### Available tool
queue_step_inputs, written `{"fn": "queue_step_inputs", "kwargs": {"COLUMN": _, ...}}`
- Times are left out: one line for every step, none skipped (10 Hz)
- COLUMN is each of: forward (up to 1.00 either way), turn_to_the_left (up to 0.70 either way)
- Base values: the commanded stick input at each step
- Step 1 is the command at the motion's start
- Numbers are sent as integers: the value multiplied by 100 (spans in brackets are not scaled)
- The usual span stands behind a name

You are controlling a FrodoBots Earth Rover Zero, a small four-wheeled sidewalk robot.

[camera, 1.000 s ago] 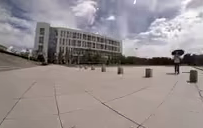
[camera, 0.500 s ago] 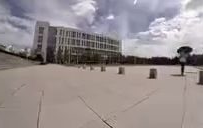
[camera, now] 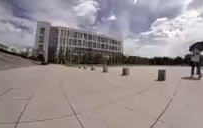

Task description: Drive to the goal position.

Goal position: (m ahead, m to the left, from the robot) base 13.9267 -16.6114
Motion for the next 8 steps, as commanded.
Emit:
{"fn": "queue_step_inputs", "kwargs": {"forward": 100, "turn_to_the_left": 0}}
{"fn": "queue_step_inputs", "kwargs": {"forward": 100, "turn_to_the_left": -13}}
{"fn": "queue_step_inputs", "kwargs": {"forward": 100, "turn_to_the_left": -38}}
{"fn": "queue_step_inputs", "kwargs": {"forward": 100, "turn_to_the_left": -40}}
{"fn": "queue_step_inputs", "kwargs": {"forward": 100, "turn_to_the_left": -40}}
{"fn": "queue_step_inputs", "kwargs": {"forward": 100, "turn_to_the_left": -40}}
{"fn": "queue_step_inputs", "kwargs": {"forward": 100, "turn_to_the_left": -40}}
{"fn": "queue_step_inputs", "kwargs": {"forward": 100, "turn_to_the_left": -40}}
